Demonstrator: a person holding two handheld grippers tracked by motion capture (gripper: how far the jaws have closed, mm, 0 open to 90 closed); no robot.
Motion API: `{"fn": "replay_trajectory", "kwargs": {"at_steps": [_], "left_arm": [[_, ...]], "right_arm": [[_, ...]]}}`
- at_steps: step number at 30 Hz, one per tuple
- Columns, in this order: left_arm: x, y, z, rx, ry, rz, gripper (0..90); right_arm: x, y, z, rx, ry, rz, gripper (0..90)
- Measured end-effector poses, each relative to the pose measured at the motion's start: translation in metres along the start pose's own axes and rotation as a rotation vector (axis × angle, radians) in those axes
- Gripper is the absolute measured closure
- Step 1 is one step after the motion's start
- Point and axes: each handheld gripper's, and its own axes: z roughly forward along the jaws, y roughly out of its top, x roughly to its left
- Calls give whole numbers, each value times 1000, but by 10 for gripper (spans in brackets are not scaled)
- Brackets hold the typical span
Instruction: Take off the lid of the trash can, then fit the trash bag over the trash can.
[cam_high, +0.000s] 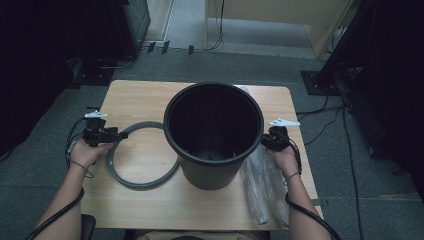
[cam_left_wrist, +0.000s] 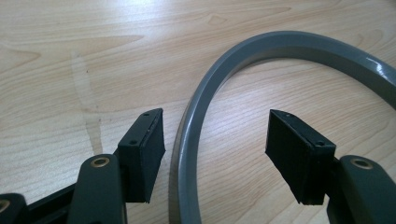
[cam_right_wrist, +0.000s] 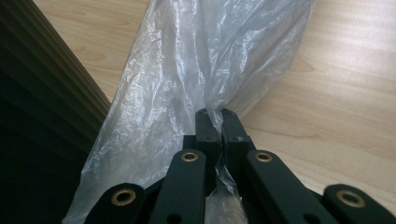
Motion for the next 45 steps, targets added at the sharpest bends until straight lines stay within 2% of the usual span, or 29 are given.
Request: {"fn": "replay_trajectory", "kwargs": {"at_steps": [5,7,12,20,27,36,39,40,45], "left_arm": [[-3,3,-1,-6,-8,9,366],[-4,3,0,-1,-10,13,366],[-8,6,0,5,-15,27,365],[-16,10,-1,21,-12,37,368],[-20,13,-5,2,-23,43,369],[-27,15,-7,3,-28,72,368],[-29,14,-8,-15,-18,73,364],[-29,13,-8,-17,-27,70,364],[-33,15,-8,8,-38,86,358]], "right_arm": [[2,4,-6,-10,13,-8,896],[1,5,-8,-14,36,14,896],[0,9,-15,-28,55,39,896],[3,18,-29,-65,67,41,896],[3,19,-44,-68,80,27,896],[3,22,-48,-69,82,21,895],[5,22,-48,-69,74,8,895],[6,21,-49,-71,69,5,895],[7,20,-47,-56,72,8,895]]}}
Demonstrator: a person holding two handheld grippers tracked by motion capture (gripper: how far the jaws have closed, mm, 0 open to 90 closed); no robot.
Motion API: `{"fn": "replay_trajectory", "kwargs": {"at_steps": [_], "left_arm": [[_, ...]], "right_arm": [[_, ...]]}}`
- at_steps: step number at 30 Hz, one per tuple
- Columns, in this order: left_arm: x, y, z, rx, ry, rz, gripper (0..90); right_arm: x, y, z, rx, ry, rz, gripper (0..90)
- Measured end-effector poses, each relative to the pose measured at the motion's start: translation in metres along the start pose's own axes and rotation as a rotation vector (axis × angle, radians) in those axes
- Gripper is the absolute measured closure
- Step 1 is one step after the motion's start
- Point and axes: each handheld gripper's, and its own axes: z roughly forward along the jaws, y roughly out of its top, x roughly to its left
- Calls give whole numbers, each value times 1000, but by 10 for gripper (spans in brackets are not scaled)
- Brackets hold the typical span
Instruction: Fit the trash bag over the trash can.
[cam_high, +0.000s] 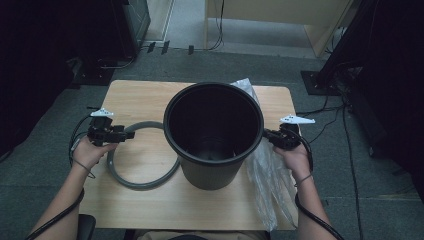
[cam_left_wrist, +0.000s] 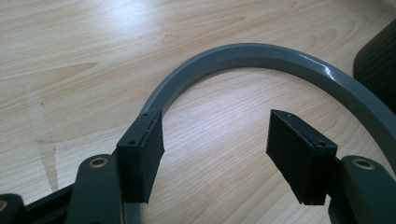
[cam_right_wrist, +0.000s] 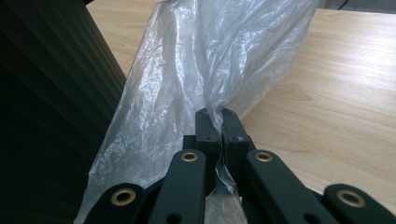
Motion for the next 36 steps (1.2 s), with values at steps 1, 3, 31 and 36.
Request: {"fn": "replay_trajectory", "kwargs": {"at_steps": [1,3,31,36], "left_arm": [[-1,1,-1,1,2,8,358],[-4,6,-3,-5,1,13,358],[-40,52,-35,-84,-61,82,357],[-43,60,-39,-90,-62,99,358]], "right_arm": [[0,1,0,0,5,5,895],[0,4,-1,-4,15,14,895],[24,52,-45,-32,73,-38,896],[28,59,-53,-46,83,-53,897]]}}
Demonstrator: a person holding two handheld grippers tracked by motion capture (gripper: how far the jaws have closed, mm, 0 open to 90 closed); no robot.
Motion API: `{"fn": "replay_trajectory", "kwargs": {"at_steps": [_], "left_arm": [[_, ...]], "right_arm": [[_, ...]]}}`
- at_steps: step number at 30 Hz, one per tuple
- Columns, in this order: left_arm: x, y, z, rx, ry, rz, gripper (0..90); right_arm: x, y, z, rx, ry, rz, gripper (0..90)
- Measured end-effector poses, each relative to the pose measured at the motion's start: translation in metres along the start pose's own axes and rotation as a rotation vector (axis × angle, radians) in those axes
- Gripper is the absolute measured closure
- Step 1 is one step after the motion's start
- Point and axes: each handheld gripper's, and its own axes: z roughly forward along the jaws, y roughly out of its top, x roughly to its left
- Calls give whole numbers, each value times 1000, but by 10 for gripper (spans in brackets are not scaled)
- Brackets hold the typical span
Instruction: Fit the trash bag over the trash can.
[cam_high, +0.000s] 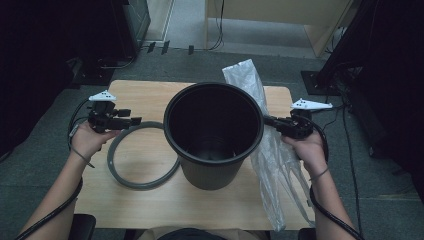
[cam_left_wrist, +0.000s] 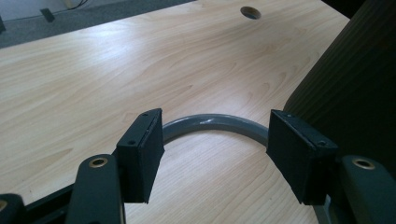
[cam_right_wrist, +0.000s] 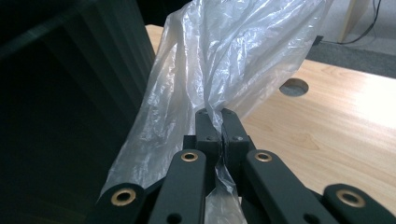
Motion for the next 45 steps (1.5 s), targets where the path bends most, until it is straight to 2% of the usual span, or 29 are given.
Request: {"fn": "replay_trajectory", "kwargs": {"at_steps": [11,17,23,29,32,34,38,42,45], "left_arm": [[-6,15,-3,-17,-3,21,357],[-11,22,-10,-34,-18,35,360],[-17,31,-15,-40,-34,46,360],[-27,44,-21,-61,-69,61,385],[-33,51,-22,-53,-61,69,388],[-37,55,-24,-60,-70,75,388],[-46,65,-30,-79,-87,101,396],[-55,76,-35,-95,-99,129,397],[-60,84,-38,-109,-116,140,396]], "right_arm": [[12,17,-15,-25,33,-49,897],[20,28,-26,-44,61,-85,897],[24,35,-33,-62,67,-129,897],[28,43,-38,-68,90,-142,897],[29,46,-40,-65,90,-146,897],[30,48,-43,-64,97,-152,897],[33,53,-47,-71,104,-158,898],[35,55,-48,-55,105,-167,899],[39,59,-51,-68,126,-178,899]]}}
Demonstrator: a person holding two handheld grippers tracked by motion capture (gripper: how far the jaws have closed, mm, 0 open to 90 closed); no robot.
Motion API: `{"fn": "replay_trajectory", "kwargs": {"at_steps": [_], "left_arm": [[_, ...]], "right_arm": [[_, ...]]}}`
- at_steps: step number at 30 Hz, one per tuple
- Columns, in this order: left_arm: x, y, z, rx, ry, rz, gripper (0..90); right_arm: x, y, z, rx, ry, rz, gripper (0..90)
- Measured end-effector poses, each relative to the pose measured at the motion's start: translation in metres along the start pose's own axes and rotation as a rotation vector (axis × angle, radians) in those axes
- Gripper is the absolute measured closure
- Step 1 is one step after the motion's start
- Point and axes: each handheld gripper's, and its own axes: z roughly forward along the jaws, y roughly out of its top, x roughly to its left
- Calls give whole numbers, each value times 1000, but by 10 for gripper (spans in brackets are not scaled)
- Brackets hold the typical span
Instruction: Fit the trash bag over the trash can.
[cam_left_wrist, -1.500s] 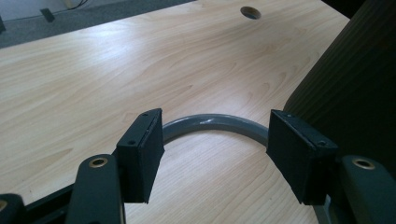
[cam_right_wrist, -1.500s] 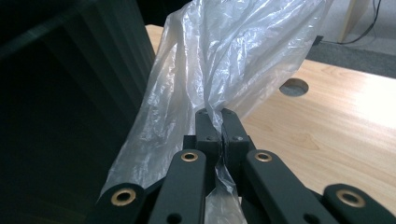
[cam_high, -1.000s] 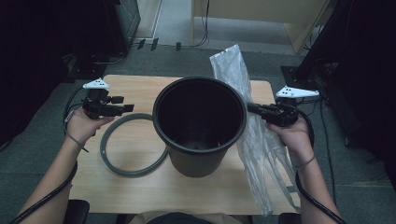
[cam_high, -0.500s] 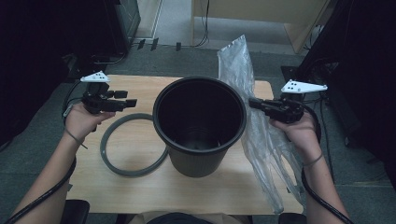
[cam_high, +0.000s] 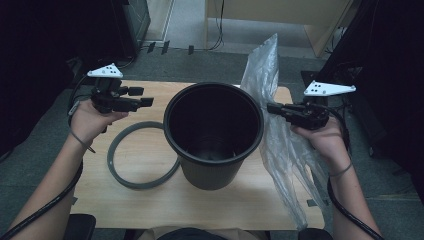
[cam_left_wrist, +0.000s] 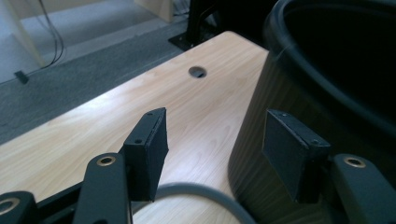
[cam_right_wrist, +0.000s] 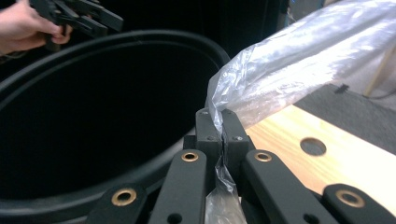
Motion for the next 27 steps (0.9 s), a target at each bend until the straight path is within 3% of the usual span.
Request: {"fn": "replay_trajectory", "kwargs": {"at_steps": [8,12,27], "left_arm": [[-13,19,-3,-29,-23,38,394],[-18,26,-2,-34,-34,53,395],[-37,49,-2,-55,-62,106,395]], "right_arm": [[19,23,-7,-23,46,-72,898],[28,33,-6,-51,88,-81,899],[62,56,16,-30,234,-116,899]]}}
